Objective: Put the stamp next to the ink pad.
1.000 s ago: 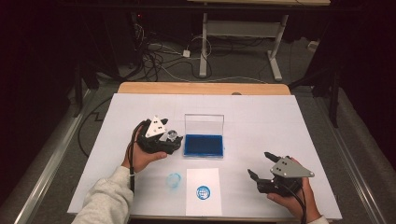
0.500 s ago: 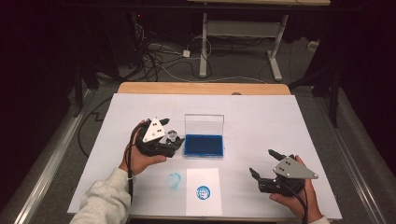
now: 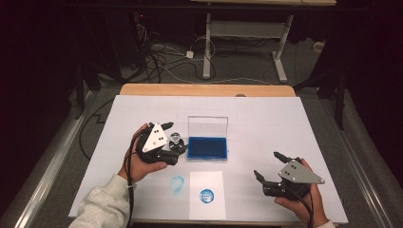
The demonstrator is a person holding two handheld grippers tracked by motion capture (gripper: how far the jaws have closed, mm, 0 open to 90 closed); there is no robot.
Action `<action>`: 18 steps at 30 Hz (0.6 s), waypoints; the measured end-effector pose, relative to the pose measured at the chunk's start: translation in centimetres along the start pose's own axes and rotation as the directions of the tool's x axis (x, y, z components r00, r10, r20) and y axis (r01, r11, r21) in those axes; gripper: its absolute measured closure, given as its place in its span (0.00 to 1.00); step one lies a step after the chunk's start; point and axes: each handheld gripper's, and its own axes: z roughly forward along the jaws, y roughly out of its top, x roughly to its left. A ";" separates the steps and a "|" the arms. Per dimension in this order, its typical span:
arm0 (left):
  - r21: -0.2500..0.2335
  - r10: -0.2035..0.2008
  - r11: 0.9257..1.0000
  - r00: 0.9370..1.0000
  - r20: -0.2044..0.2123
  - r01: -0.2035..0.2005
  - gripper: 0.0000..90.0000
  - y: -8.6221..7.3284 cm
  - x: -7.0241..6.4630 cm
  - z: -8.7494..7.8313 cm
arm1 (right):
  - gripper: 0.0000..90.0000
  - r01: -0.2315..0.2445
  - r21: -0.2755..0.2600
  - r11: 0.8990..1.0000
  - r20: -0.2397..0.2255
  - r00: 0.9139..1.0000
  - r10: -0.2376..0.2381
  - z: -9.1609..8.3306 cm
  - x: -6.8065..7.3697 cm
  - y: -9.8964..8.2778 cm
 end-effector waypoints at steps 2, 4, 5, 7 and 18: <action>-0.014 0.004 1.000 1.000 0.001 -0.004 0.17 0.0 -0.2 -0.2 | 0.18 0.002 -0.001 1.000 0.001 1.000 -0.002 0.0 0.0 0.0; -0.026 0.004 1.000 1.000 0.002 -0.004 0.17 -0.1 -0.3 -0.4 | 0.18 0.002 -0.002 1.000 -0.001 1.000 -0.002 0.0 0.1 0.0; -0.031 0.000 1.000 1.000 0.001 0.000 0.17 -0.1 -0.4 -0.4 | 0.18 0.000 -0.002 1.000 -0.004 1.000 0.000 0.0 0.1 0.0; -0.033 0.002 0.999 1.000 -0.003 -0.002 0.17 -0.1 -0.5 -0.6 | 0.18 0.005 -0.003 1.000 -0.004 1.000 -0.005 0.0 0.1 0.0; -0.055 0.029 0.998 0.999 -0.021 -0.030 0.17 -0.4 -1.2 -1.6 | 0.18 0.001 -0.013 1.000 0.003 1.000 -0.001 -0.1 0.2 0.1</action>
